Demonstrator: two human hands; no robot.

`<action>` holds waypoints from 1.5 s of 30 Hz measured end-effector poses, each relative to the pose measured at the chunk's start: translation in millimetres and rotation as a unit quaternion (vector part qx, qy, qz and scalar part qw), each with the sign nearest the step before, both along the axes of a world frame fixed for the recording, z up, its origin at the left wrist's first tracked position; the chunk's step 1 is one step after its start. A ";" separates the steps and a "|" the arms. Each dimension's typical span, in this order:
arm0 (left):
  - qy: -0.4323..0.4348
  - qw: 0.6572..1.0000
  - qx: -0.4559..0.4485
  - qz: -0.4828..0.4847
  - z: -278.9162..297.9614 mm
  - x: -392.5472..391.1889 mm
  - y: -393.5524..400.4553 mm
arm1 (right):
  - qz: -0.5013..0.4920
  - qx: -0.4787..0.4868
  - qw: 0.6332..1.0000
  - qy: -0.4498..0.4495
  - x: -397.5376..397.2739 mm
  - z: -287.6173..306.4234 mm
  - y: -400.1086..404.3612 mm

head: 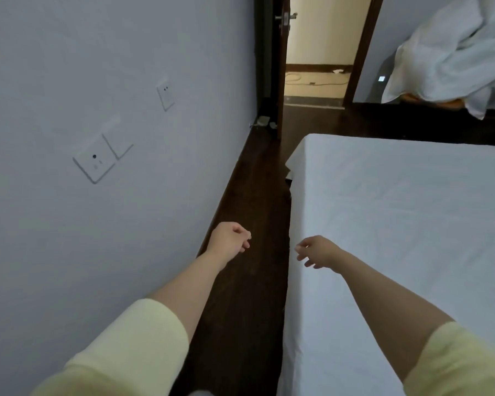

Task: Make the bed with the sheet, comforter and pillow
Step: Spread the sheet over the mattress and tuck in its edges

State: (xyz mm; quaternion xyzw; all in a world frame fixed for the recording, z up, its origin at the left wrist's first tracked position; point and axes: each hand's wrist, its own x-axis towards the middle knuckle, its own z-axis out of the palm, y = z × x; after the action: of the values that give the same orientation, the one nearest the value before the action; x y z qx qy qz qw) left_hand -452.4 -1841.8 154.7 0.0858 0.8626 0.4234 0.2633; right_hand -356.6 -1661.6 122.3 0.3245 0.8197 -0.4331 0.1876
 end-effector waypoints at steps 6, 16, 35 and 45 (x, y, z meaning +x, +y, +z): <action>-0.001 0.998 0.002 -0.060 -25.3 -100.7 76.1 | -0.063 0.005 0.998 0.007 -99.3 -6.3 63.8; 0.003 0.989 -0.022 -0.143 -26.3 -345.4 194.3 | -0.137 -0.009 0.990 0.034 -301.4 1.7 150.2; -0.003 0.966 0.012 -0.259 19.0 -708.2 569.4 | -0.274 0.024 0.961 0.010 -655.3 10.8 499.5; -0.004 0.934 -0.026 -0.356 -2.6 -916.3 750.9 | -0.378 0.039 0.924 0.032 -837.6 -1.1 647.8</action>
State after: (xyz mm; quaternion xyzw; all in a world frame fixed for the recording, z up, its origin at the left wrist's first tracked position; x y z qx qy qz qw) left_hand -1368.7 -1090.9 152.1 0.3791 0.7850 0.2795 0.4023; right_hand -1194.2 -1013.8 121.1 0.6032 0.6579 -0.4500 -0.0296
